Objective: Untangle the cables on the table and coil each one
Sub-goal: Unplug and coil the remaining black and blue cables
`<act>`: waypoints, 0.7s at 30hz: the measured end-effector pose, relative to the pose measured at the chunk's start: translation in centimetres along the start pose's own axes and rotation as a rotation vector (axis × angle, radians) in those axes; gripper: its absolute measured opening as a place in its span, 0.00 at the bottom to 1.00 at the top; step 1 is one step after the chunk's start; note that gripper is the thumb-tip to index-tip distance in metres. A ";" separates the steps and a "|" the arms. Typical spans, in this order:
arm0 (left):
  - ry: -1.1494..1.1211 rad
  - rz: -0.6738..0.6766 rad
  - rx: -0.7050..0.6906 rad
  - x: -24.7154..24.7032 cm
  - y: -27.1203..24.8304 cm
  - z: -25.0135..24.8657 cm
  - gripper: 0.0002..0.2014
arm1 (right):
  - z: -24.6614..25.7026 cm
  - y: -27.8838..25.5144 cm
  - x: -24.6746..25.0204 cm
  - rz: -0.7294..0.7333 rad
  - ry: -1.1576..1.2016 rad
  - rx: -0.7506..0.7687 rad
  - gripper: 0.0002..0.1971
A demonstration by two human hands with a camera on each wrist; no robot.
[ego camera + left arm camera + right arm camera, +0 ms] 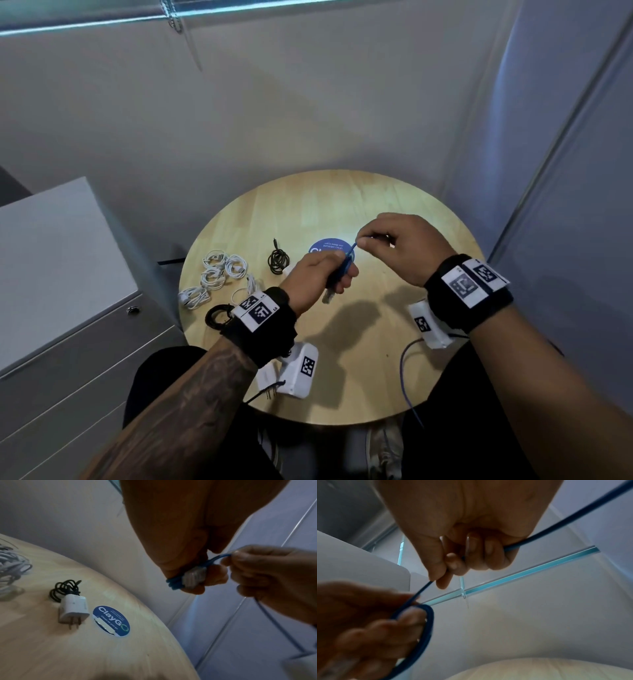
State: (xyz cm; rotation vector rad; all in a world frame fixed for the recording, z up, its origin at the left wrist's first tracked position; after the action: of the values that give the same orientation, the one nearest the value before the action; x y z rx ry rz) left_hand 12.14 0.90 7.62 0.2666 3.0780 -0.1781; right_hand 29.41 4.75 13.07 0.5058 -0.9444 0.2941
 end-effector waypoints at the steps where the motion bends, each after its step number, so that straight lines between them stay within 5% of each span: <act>1: -0.073 0.015 0.022 -0.1 -0.2 -0.3 0.18 | -0.3 0.1 -0.4 -0.027 0.025 -0.012 0.06; 7: -0.612 0.173 0.053 -1.3 -2.0 -1.9 0.09 | -1.1 -1.5 -5.4 0.016 0.364 -0.141 0.10; 15: -0.890 -0.217 -0.103 1.1 -0.4 0.3 0.09 | 0.7 -4.5 -7.8 0.203 0.249 -0.129 0.11; 21: -0.569 -0.479 -0.239 3.7 -0.1 1.7 0.08 | 2.4 -5.2 -6.9 0.270 0.162 -0.031 0.11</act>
State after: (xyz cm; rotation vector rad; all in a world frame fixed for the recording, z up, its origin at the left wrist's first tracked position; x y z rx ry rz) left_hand 8.53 1.24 5.75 -0.4554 2.5025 0.0881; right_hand 26.22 -1.13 7.06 0.3198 -0.8575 0.5551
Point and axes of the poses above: each hand's wrist, its own y-axis towards the middle knuckle, its own x-axis out of the back of the hand, z = x × y, the point moved 3 cm from there along y, towards the middle knuckle, and after that the axes turned 8 degrees about -y, right-handed, at the moved point
